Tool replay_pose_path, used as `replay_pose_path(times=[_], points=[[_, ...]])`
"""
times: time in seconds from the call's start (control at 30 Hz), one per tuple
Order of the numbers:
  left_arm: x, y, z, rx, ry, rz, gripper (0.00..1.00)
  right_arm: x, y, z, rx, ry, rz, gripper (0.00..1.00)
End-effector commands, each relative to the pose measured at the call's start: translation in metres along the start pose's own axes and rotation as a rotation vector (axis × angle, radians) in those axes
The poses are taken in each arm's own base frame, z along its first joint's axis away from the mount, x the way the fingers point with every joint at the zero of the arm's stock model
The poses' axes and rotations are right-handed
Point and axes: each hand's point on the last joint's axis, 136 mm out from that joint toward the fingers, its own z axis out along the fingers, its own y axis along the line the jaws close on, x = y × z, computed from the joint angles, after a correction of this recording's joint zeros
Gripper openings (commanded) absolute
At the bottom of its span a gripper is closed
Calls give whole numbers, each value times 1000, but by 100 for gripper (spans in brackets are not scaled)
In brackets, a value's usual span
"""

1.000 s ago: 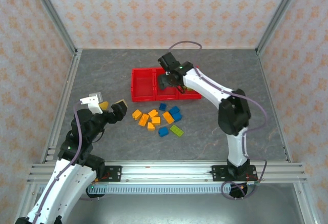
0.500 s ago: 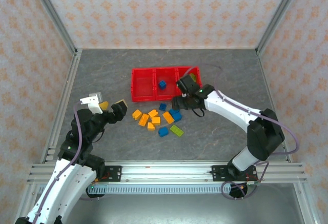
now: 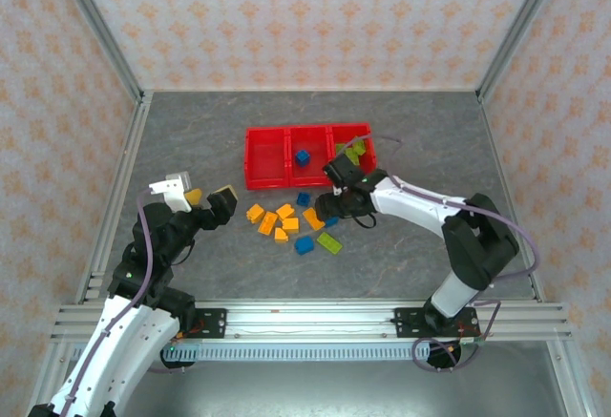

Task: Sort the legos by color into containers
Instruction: Pick up the lego from the center of the table.

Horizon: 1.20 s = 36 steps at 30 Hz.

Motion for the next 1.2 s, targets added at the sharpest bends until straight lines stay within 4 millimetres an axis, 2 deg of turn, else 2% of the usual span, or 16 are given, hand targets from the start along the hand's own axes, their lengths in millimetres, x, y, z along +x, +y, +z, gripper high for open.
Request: replay_pose_path(times=[0.0,0.27,0.57,0.77,1.0,1.17], points=[[-3,-5,1,26,-12,18,99,-4,4,6,-5,-4,-19,71],[-2,-6,1,28,-11,18,99,3,-2,20,28,33,-13,61],[-2,-5,1,26,-11,18,99,-1,-27,24,181,24,0,55],[-3,-6,1,27,-12,18,99,-3,-33,21,216,14,1,50],[-2,-6,2,28,-8,18,99,-15,-14,8,112,-35,32,59],[-2,-6,1,30,-11,18,100,-20,-10,3,95,-62,83,70]])
